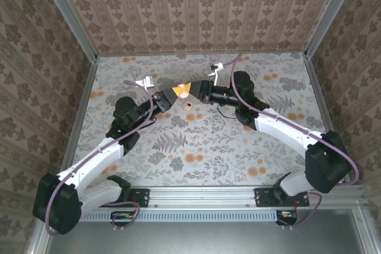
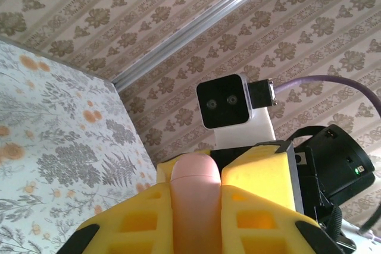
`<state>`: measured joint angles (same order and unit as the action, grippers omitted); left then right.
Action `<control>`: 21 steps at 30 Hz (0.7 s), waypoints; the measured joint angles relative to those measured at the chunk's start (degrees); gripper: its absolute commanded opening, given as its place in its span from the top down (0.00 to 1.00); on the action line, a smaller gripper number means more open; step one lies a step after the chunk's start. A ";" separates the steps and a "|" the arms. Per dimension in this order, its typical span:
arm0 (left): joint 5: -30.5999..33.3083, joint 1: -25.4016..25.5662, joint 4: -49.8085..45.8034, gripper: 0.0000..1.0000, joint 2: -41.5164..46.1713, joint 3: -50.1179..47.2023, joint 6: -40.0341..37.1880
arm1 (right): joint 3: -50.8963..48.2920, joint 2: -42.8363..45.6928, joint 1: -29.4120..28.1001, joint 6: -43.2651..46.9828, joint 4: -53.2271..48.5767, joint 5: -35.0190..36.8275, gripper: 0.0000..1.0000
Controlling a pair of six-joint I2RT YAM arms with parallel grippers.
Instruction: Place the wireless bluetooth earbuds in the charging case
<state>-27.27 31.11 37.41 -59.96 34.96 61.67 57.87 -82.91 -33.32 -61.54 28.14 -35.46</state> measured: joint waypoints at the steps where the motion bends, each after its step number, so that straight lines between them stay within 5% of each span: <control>1: -0.24 0.00 0.20 0.98 0.00 -0.02 0.31 | 0.00 -0.09 0.00 -0.02 0.26 -0.17 0.65; 9: -0.52 -0.11 0.83 0.92 -0.04 -0.04 1.77 | 0.00 -0.83 0.31 -0.26 2.34 -1.66 0.82; 15: -1.27 -0.11 -1.79 0.67 1.36 -0.02 -0.35 | 0.04 -0.81 0.44 1.70 1.57 -3.52 0.87; 21: -4.00 -0.20 -11.69 0.48 3.85 1.95 -7.85 | 1.73 1.36 0.44 10.80 -9.51 -4.50 0.88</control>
<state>-31.27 30.92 25.71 -56.12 36.91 53.82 59.59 -81.56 -32.88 -50.74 18.63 -39.97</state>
